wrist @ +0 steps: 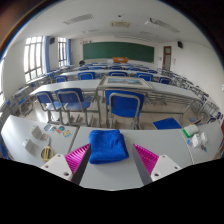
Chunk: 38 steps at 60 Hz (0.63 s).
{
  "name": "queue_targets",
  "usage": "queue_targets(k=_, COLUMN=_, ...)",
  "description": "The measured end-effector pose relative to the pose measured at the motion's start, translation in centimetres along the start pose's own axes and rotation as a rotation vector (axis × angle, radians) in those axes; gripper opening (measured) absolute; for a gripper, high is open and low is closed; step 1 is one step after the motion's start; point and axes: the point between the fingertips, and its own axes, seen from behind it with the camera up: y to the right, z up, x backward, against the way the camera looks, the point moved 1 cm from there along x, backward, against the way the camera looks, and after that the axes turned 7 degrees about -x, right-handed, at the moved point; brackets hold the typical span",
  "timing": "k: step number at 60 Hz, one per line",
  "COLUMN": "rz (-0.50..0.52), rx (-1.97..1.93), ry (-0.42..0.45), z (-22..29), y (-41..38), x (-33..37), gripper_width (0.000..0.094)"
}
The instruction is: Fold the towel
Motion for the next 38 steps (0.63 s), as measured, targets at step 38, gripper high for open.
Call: queue_targets(k=38, rz=-0.068, rx=0.047, ry=0.102, z=-5.6, y=-7.1, x=24.8, gripper_width=0.0847)
